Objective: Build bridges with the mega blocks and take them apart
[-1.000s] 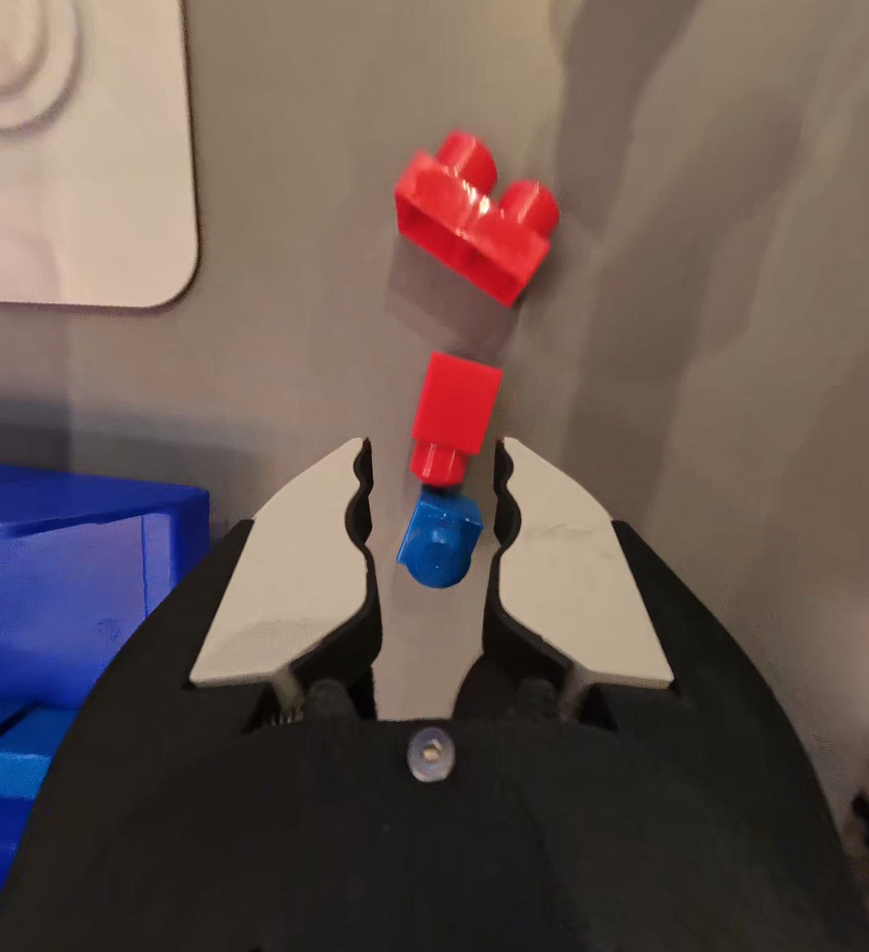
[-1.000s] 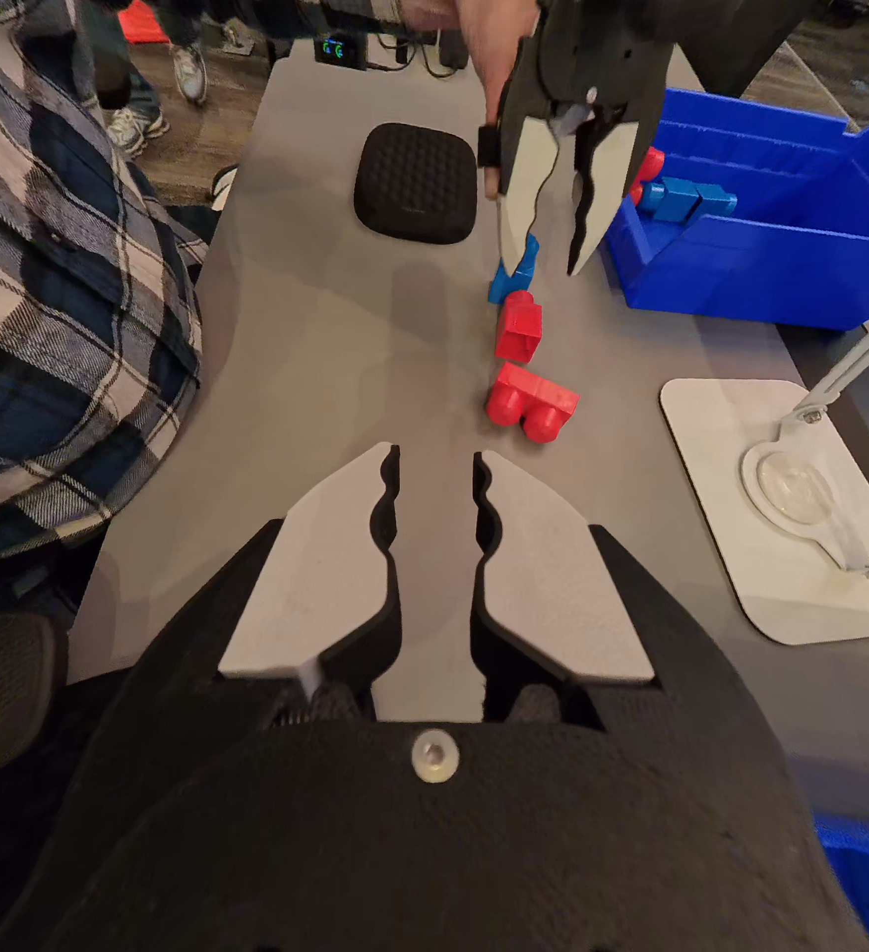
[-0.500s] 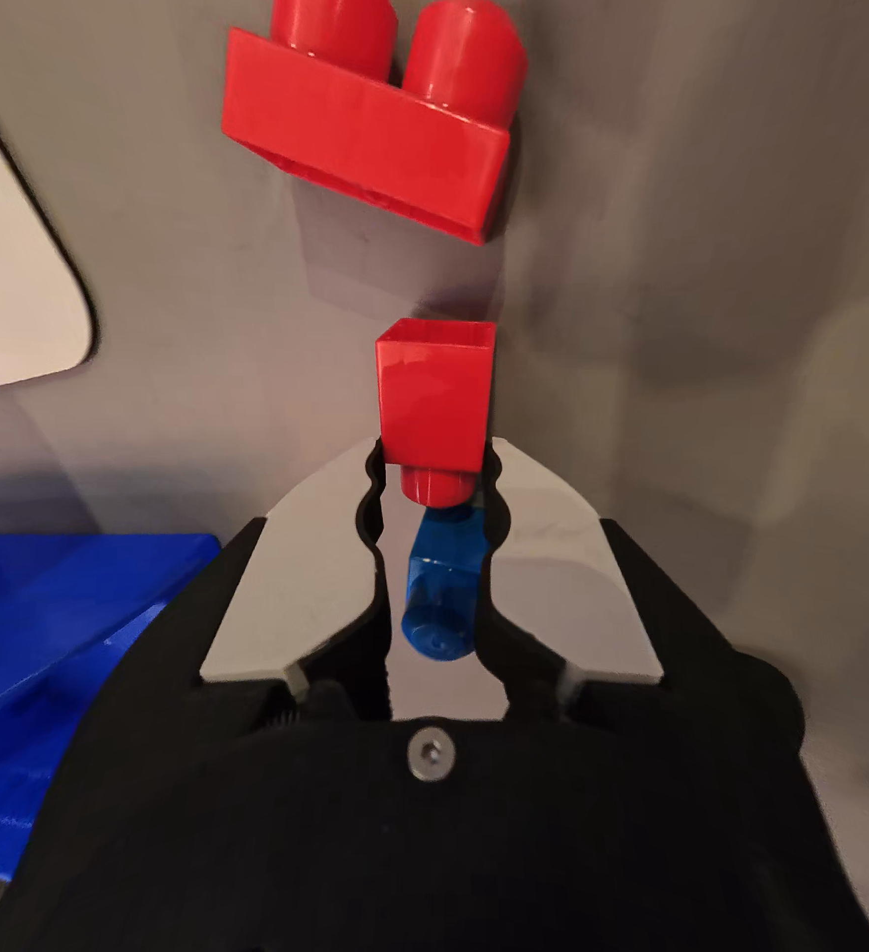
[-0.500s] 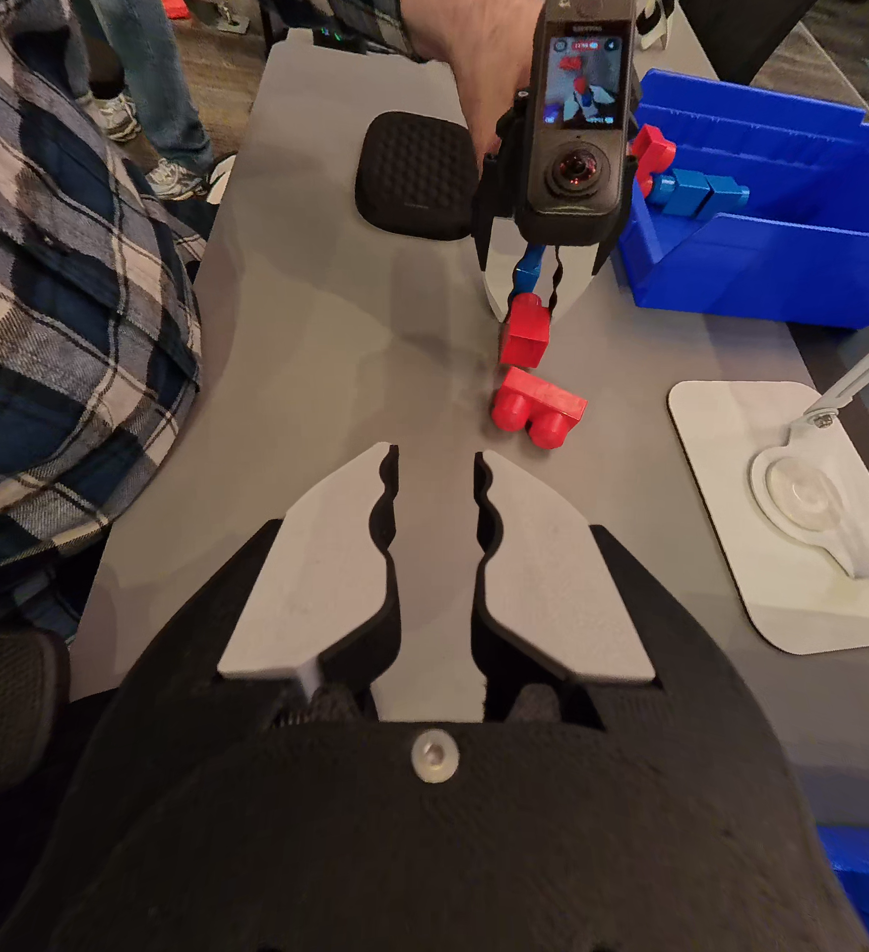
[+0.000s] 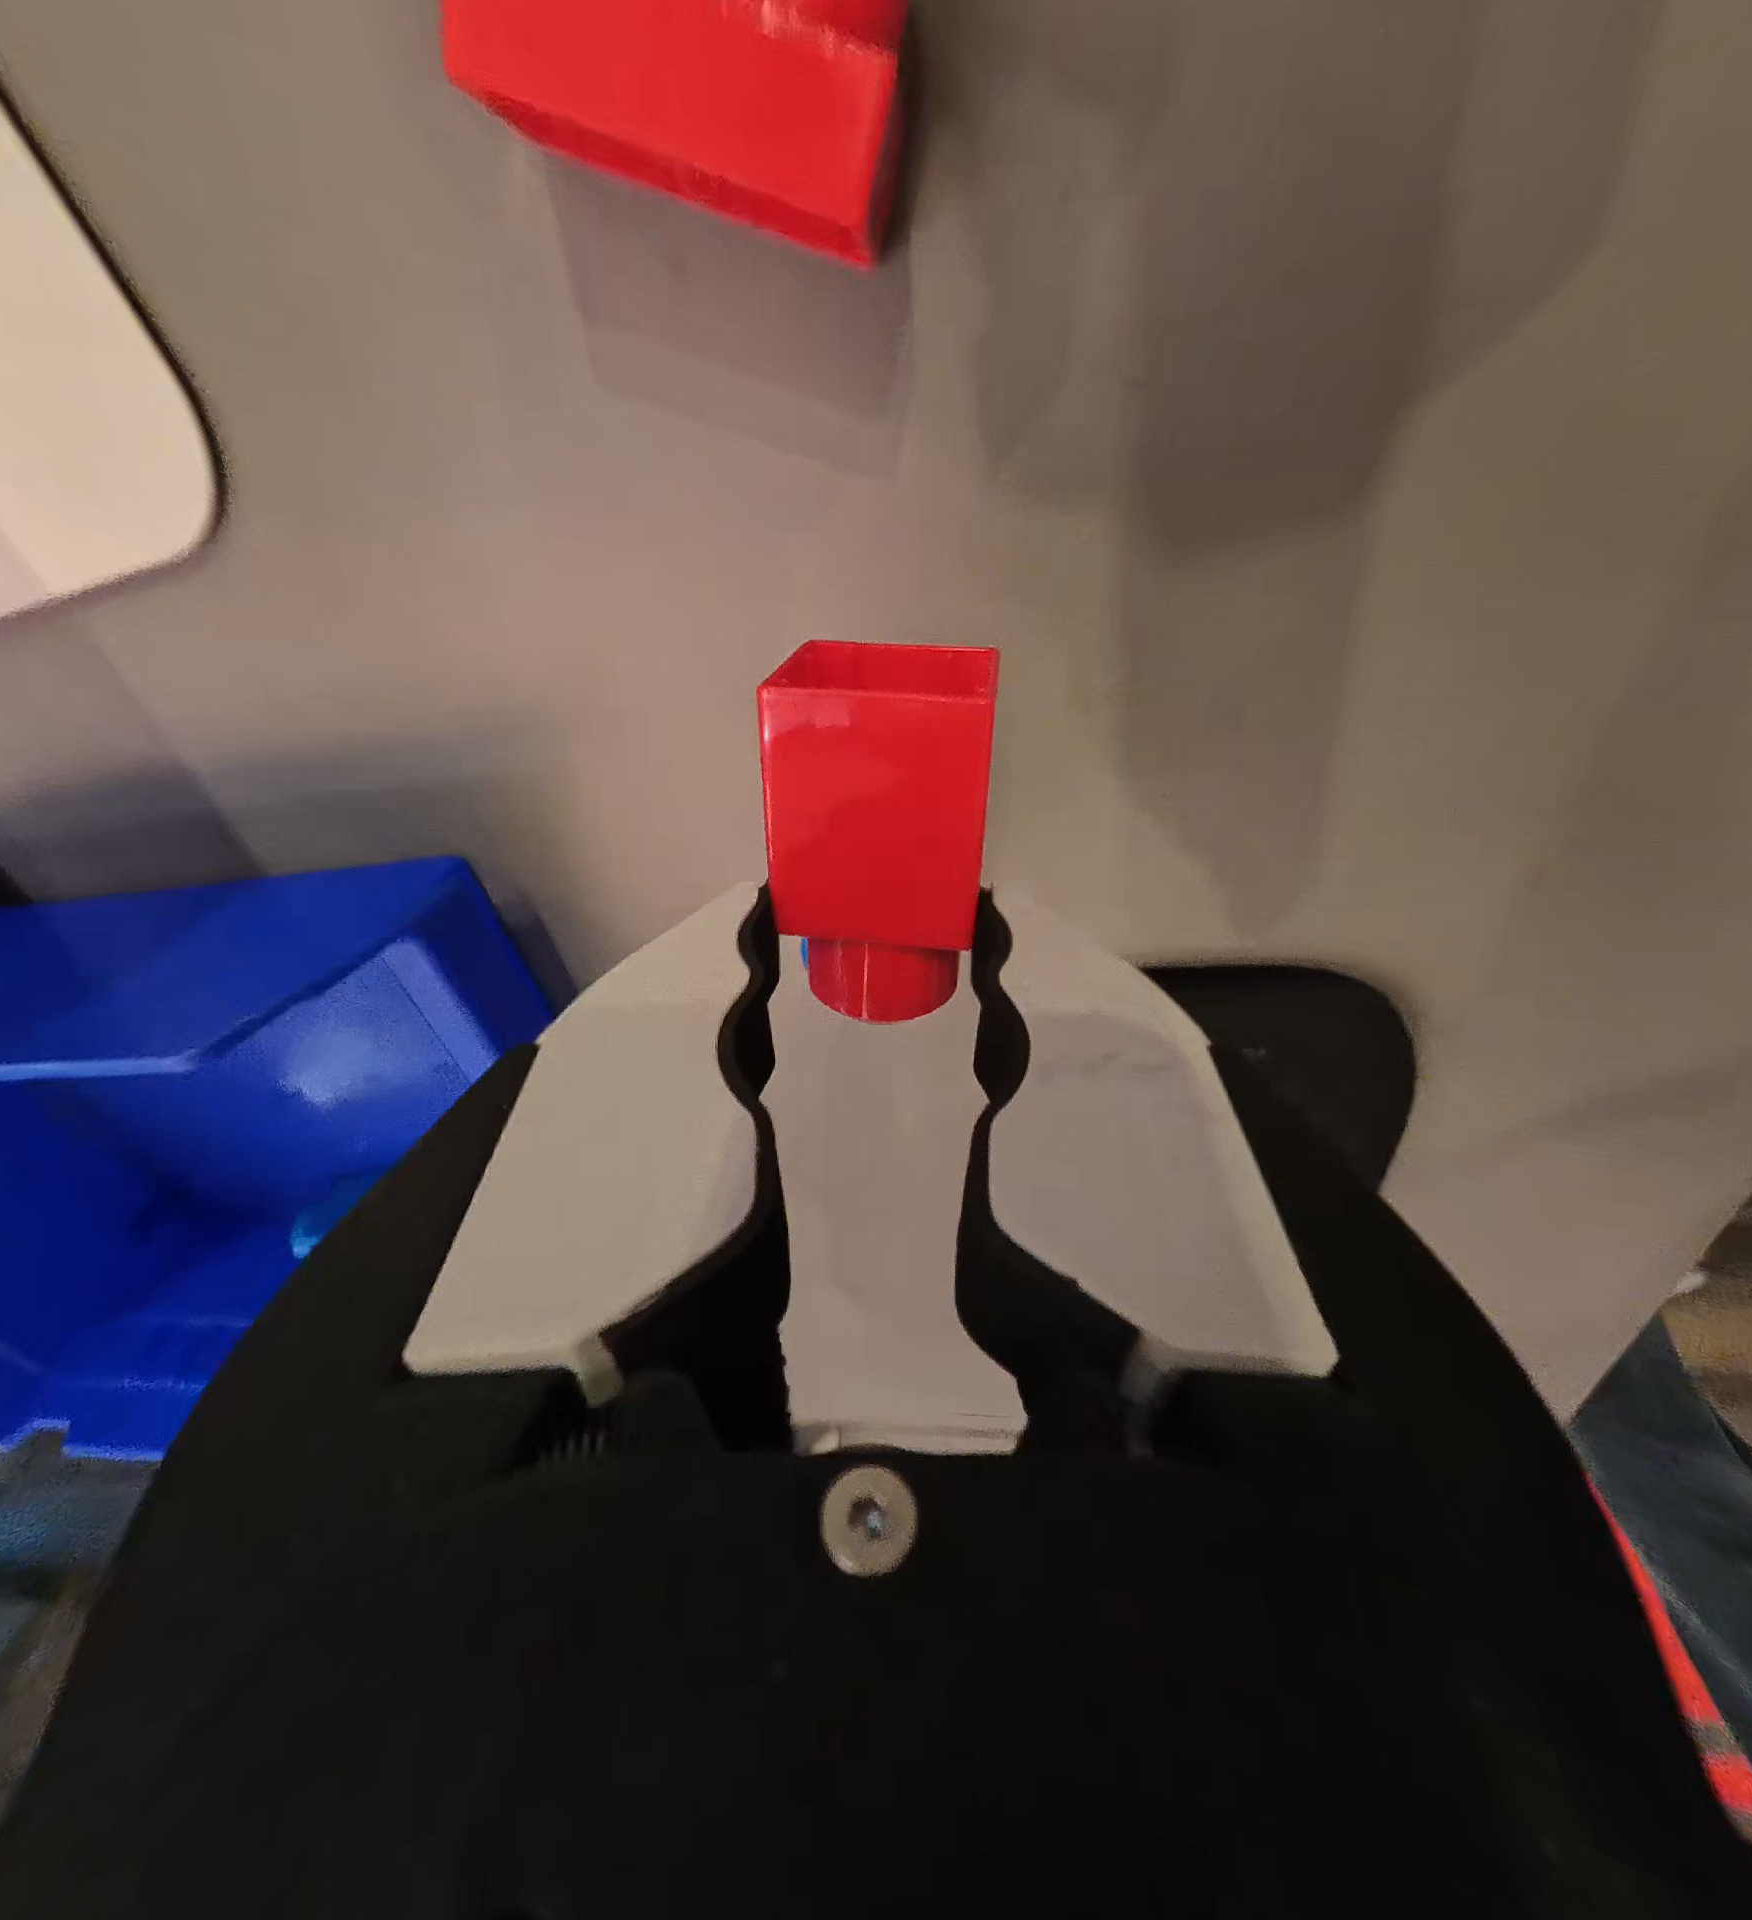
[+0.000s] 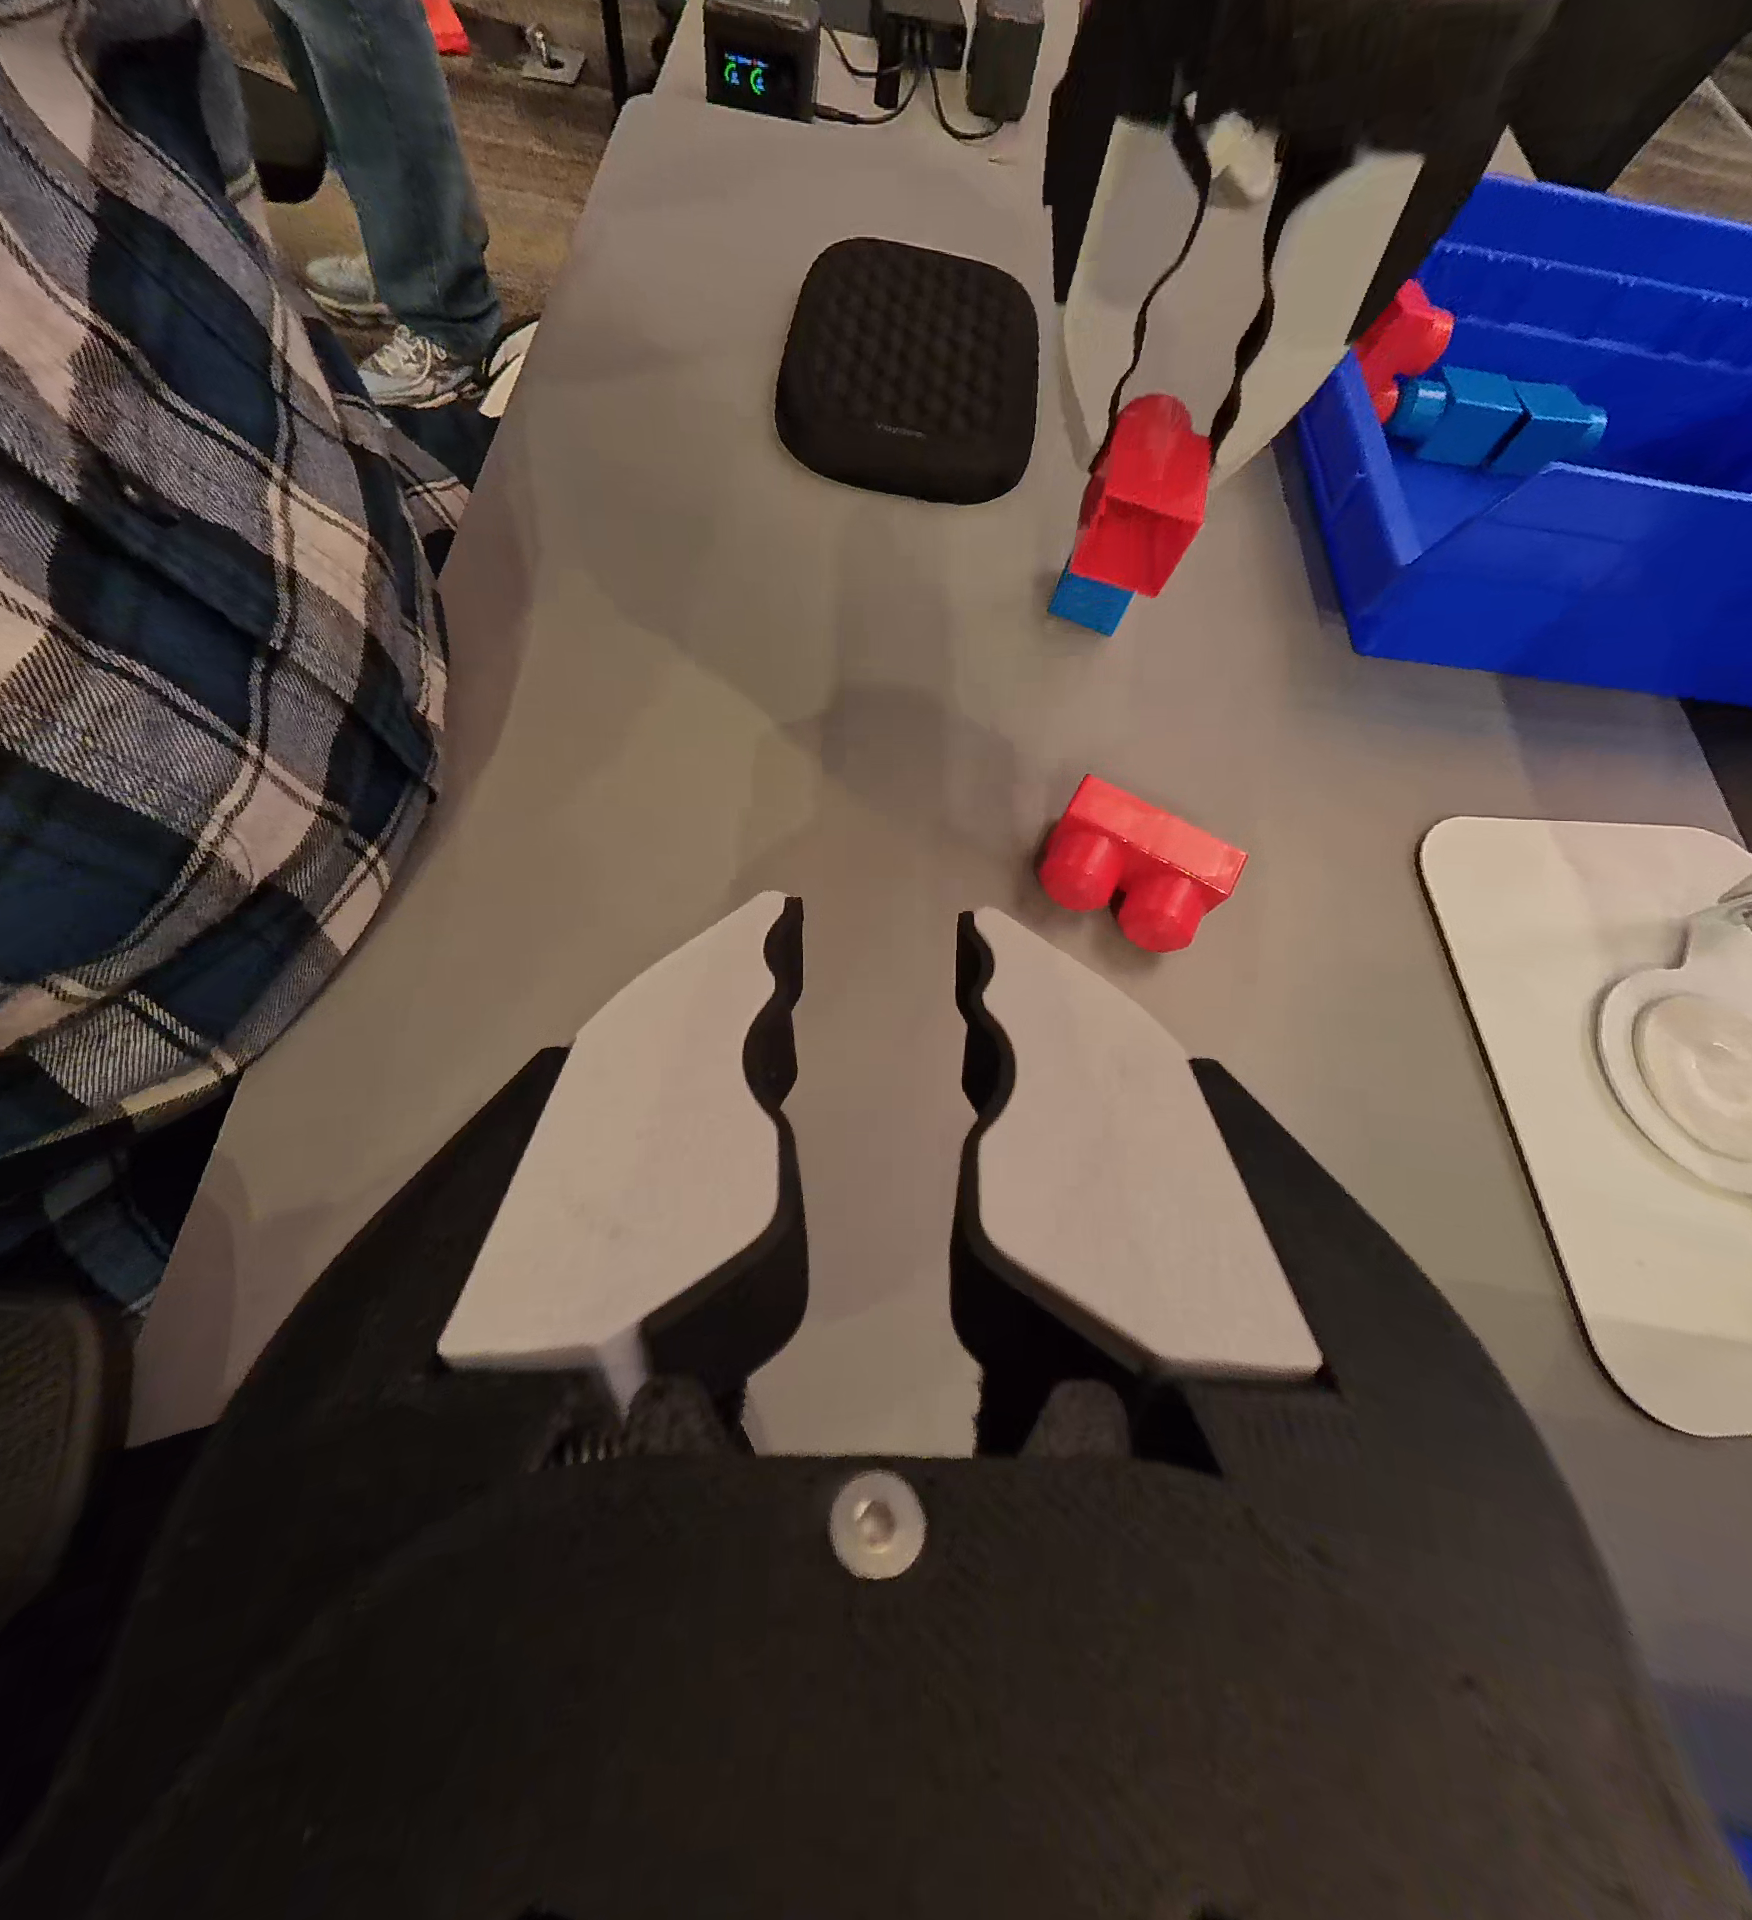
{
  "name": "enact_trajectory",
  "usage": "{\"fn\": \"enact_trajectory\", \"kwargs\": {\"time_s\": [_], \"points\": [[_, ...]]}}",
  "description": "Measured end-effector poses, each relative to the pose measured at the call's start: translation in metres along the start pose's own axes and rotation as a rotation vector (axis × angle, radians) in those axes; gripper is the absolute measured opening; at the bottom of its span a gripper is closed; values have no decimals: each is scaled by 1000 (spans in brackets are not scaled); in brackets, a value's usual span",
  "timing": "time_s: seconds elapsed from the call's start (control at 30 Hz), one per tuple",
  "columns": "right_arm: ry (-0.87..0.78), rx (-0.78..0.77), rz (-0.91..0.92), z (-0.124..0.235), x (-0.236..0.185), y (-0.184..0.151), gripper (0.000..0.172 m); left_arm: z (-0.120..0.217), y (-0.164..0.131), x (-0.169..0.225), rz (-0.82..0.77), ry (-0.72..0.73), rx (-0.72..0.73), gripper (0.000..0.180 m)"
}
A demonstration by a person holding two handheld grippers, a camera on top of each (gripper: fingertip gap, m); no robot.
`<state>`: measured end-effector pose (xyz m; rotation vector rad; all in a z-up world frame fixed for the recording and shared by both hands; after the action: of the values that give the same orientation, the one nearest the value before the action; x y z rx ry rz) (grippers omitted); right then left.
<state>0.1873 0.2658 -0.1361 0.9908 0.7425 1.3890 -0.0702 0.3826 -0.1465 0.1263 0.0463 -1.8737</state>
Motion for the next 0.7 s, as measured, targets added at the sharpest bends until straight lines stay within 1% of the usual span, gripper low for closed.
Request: {"fn": "enact_trajectory", "kwargs": {"time_s": [0.07,0.17,0.23,0.3,0.37,0.43,0.53,0.63,0.67,0.7], "points": [[-2,8,-5,1,0,-1,28,15,-1,-2,30,20,84,35],[-10,12,-6,0,1,-1,29,25,-14,-3,61,59,49,35],[-23,19,-1,-2,2,0,30,23,-20,0,86,16,21,35],[-37,38,7,-5,3,4,32,19,-16,1,136,-51,93,35],[-84,40,33,-11,5,9,41,15,-10,1,162,-154,167,35],[-141,55,98,-19,7,16,47,13,0,1,191,-286,291,35],[-232,-1,295,-41,6,26,57,13,21,0,209,-495,472,35],[-233,-91,468,-68,1,34,71,10,41,-1,185,-666,572,35],[-219,-130,519,-75,0,34,72,10,47,0,172,-714,598,35],[-225,-152,571,-81,-1,35,72,10,51,-2,176,-729,613,35]]}}
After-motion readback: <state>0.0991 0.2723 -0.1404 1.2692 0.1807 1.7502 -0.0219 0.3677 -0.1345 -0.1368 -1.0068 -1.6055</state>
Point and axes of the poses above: each gripper's, where its closed fingertips meet, z back along the fingers, y out of its top, x = y × z across the jaws, the point moved 9 cm from there along z, back along the fingers, and after that the axes turned 7 degrees about x, right-handed, at the moved point
